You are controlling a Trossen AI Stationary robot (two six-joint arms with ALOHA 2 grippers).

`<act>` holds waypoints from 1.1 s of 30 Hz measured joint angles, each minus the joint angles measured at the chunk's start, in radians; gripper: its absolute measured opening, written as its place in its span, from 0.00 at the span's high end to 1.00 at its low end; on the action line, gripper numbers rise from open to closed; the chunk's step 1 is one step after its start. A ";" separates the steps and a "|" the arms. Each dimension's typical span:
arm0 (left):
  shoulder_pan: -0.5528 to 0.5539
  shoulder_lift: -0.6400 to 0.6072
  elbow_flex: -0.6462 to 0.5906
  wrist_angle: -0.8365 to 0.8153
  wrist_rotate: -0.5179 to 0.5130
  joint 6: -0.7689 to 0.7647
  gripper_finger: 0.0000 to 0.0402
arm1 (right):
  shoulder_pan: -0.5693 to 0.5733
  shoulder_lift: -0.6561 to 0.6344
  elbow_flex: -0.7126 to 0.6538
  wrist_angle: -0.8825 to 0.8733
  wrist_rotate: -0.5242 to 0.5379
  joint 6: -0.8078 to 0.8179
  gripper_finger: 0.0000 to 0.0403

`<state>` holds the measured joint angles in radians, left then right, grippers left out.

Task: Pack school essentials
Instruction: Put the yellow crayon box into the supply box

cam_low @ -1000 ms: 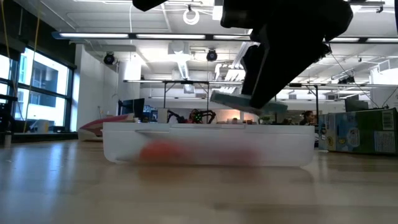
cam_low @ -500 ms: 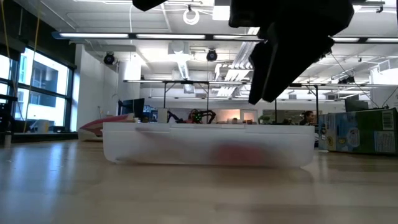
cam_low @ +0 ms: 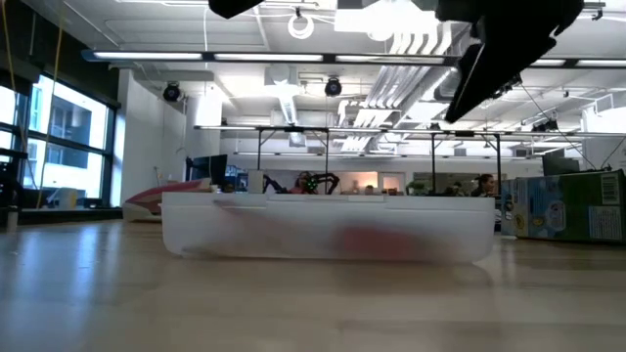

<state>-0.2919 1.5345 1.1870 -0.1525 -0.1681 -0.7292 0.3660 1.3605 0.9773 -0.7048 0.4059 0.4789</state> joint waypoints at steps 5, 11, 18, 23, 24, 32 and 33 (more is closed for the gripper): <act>-0.001 0.000 0.000 0.000 0.002 0.000 0.64 | -0.002 -0.212 -0.123 -0.050 0.098 0.127 0.01; 0.000 0.000 0.000 0.000 0.002 0.000 0.64 | -0.046 -0.408 -0.224 -0.216 0.074 0.320 0.01; 0.000 0.000 0.000 0.000 0.002 0.000 0.64 | -0.108 -0.474 -0.247 -0.364 0.003 0.458 0.01; 0.000 0.000 0.000 0.000 0.001 0.000 0.64 | -0.148 -0.469 -0.247 -0.430 -0.047 0.483 0.01; 0.000 0.000 0.000 0.000 0.001 0.000 0.64 | -0.154 -0.470 -0.247 -0.428 -0.061 0.482 0.01; 0.000 0.000 0.000 0.000 0.001 0.000 0.64 | -0.162 -0.469 -0.247 -0.428 -0.102 0.537 0.01; 0.000 0.000 0.000 0.000 0.001 0.000 0.64 | -0.159 -0.469 -0.249 -0.425 -0.103 0.554 0.01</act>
<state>-0.2920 1.5345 1.1870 -0.1520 -0.1673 -0.7292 0.2068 0.8913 0.7285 -1.1301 0.3026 1.0325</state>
